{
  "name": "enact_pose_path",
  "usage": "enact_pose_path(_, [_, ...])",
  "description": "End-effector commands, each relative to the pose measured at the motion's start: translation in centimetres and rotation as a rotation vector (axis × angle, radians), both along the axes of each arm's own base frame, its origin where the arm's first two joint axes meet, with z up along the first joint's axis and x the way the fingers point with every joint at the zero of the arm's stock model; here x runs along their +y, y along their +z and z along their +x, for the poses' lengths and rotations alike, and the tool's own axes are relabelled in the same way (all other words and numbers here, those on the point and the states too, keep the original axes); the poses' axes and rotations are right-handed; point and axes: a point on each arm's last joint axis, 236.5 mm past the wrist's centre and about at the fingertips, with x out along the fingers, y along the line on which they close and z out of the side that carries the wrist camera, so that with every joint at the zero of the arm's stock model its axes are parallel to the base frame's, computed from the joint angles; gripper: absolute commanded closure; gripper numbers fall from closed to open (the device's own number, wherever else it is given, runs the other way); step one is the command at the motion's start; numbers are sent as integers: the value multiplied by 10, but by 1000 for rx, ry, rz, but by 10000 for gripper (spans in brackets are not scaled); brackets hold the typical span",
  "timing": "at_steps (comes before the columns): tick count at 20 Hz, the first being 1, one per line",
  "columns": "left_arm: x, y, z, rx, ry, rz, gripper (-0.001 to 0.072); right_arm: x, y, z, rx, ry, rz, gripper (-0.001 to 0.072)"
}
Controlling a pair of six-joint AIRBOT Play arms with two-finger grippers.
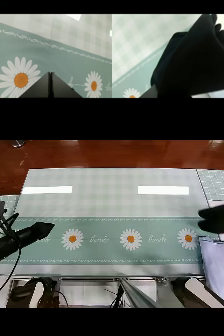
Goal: Fold the shirts.
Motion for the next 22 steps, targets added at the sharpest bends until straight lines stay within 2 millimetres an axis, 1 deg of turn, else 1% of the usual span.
enact_pose_path(1, [-1,1,0,-2,1,-7,682,-13,-41,-80,173,-216,-6,694])
enact_pose_path(3, [-4,3,0,-4,-1,-25,682,-16,-66,-139,339,-365,-74,694])
enact_pose_path(4, [-7,6,1,-8,-3,-45,682,-20,-74,-167,422,-447,-121,694])
enact_pose_path(5, [-11,10,2,-15,-3,-71,682,-25,-77,-189,475,-523,-172,693])
enact_pose_path(6, [-15,14,3,-26,-7,-94,682,-26,-81,-201,500,-556,-204,693])
enact_pose_path(7, [-18,16,4,-36,-15,-103,682,-28,-84,-210,520,-598,-225,641])
enact_pose_path(8, [-22,18,3,-41,-29,-103,682,-28,-89,-212,522,-616,-225,394])
enact_pose_path(9, [-25,17,3,-41,-41,-104,682,-26,-95,-206,507,-596,-209,63])
enact_pose_path(10, [-30,17,1,-38,-58,-106,682,-27,-100,-195,473,-568,-198,90])
enact_pose_path(12, [-34,16,3,-33,-68,-112,682,-36,-98,-163,365,-439,-241,90])
enact_pose_path(13, [-32,16,8,-34,-64,-107,682,-42,-94,-146,309,-400,-273,93])
enact_pose_path(14, [-30,20,14,-40,-68,-97,682,-49,-87,-125,243,-363,-303,95])
enact_pose_path(15, [-30,28,22,-41,-71,-106,682,-54,-74,-96,151,-317,-330,100])
enact_pose_path(16, [-37,46,32,-55,-93,-152,682,-53,-61,-63,47,-261,-341,102])
enact_pose_path(17, [-52,71,42,-104,-166,-194,682,-43,-46,-26,-57,-182,-339,140])
enact_pose_path(18, [-67,97,52,-164,-240,-219,682,-26,-33,11,-158,-92,-320,285])
enact_pose_path(19, [-80,124,64,-216,-303,-230,683,-3,-21,45,-250,-7,-287,500])
enact_pose_path(20, [-92,145,74,-254,-352,-217,683,27,-10,78,-342,99,-248,690])
enact_pose_path(21, [-105,166,85,-291,-404,-185,683,64,0,109,-428,212,-203,694])
enact_pose_path(22, [-116,180,93,-321,-454,-141,683,98,2,129,-468,307,-171,694])
